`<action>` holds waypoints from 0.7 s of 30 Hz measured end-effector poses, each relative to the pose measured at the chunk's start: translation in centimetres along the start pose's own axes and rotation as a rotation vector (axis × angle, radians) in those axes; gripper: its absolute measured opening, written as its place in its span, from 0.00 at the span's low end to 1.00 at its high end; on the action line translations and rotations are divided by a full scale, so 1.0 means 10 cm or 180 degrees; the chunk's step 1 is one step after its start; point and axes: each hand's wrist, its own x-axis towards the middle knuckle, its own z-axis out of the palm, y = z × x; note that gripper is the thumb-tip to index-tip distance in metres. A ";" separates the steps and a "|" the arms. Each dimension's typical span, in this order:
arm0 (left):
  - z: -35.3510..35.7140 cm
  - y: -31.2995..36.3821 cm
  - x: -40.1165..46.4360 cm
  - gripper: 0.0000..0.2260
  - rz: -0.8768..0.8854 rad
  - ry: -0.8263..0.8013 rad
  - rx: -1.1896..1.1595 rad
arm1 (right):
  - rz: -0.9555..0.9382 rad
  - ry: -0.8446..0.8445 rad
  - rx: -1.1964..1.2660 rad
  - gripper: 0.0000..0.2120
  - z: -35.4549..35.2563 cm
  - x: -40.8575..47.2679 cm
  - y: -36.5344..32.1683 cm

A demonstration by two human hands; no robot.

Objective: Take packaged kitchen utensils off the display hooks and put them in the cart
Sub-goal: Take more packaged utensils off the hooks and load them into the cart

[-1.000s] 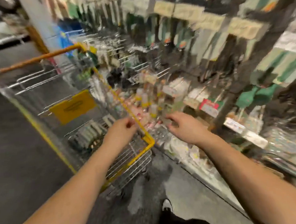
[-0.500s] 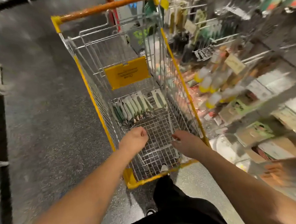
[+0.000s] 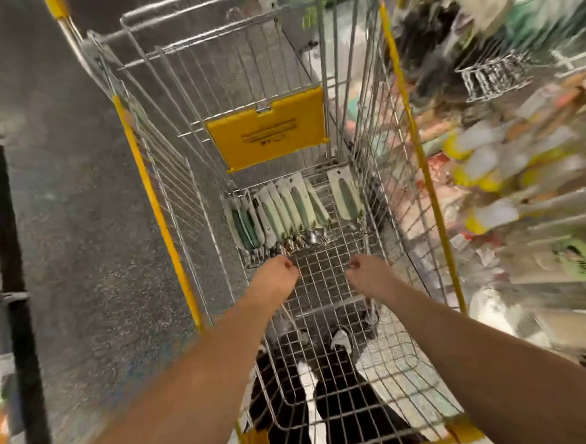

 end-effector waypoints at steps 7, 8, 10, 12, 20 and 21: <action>0.12 0.07 1.09 0.13 0.0079 -0.0099 0.0105 | 0.0494 0.0117 0.0367 0.18 0.16 1.05 0.06; 0.15 0.08 1.24 0.13 0.0118 -0.0079 0.0115 | 0.0524 0.0183 0.0401 0.19 0.16 1.20 0.06; 0.20 0.12 1.51 0.13 0.0159 -0.0046 0.0092 | 0.0503 0.0456 0.0398 0.20 0.11 1.49 0.05; 0.26 0.15 1.78 0.10 0.0184 -0.0011 0.0063 | 0.0487 0.0691 0.0495 0.21 0.05 1.72 0.02; 0.49 0.14 2.36 0.20 0.0713 0.0372 0.0673 | 0.0570 0.1029 0.0384 0.41 0.05 2.47 -0.15; 0.50 0.12 2.37 0.23 0.0746 0.0441 0.0746 | 0.0648 0.0969 0.0264 0.42 0.05 2.48 -0.19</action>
